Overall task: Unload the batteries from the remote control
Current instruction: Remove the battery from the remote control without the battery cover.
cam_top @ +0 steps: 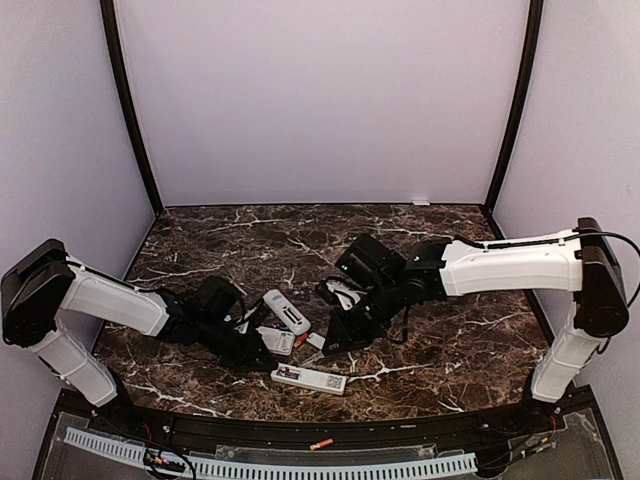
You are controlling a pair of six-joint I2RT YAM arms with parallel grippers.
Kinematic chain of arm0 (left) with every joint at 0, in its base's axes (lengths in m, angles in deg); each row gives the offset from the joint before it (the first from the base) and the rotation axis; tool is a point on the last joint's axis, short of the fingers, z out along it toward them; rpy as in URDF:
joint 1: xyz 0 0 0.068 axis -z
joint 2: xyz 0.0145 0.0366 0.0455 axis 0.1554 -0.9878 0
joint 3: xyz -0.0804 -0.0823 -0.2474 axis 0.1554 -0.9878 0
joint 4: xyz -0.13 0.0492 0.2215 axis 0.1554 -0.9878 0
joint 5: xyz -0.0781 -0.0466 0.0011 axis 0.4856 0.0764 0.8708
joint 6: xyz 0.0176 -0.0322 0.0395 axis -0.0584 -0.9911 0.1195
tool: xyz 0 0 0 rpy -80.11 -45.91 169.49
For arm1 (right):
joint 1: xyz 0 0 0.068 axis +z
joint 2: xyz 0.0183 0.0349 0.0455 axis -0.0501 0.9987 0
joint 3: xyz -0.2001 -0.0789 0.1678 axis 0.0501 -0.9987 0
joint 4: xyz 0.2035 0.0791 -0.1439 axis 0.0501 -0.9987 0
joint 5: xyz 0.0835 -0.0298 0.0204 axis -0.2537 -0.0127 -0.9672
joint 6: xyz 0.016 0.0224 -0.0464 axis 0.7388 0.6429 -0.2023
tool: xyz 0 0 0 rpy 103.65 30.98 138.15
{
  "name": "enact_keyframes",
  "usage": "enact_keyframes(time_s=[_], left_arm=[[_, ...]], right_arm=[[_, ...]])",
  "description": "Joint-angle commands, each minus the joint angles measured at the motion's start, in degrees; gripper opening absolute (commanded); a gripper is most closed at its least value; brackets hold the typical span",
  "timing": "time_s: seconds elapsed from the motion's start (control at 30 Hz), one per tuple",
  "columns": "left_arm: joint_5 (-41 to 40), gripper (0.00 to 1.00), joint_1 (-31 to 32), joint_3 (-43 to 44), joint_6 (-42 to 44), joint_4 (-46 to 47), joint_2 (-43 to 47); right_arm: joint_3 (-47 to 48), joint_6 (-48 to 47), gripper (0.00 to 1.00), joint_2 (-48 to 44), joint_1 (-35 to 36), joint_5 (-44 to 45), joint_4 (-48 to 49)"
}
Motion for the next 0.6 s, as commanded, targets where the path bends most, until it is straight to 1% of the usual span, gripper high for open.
enact_keyframes(time_s=[0.0,0.17,0.57], left_arm=[[0.0,0.11,0.7,1.1,2.0,-1.2,-2.3],[-0.2,0.11,0.7,1.3,2.2,-1.7,-2.1],[0.2,0.1,0.7,1.8,2.9,-2.1,-2.9]], right_arm=[[0.0,-3.4,0.0,0.5,-0.5,-4.4,2.2],[-0.5,-3.7,0.0,0.5,-0.9,-5.8,2.9],[-0.6,-5.2,0.0,3.8,-1.7,-6.3,2.0]])
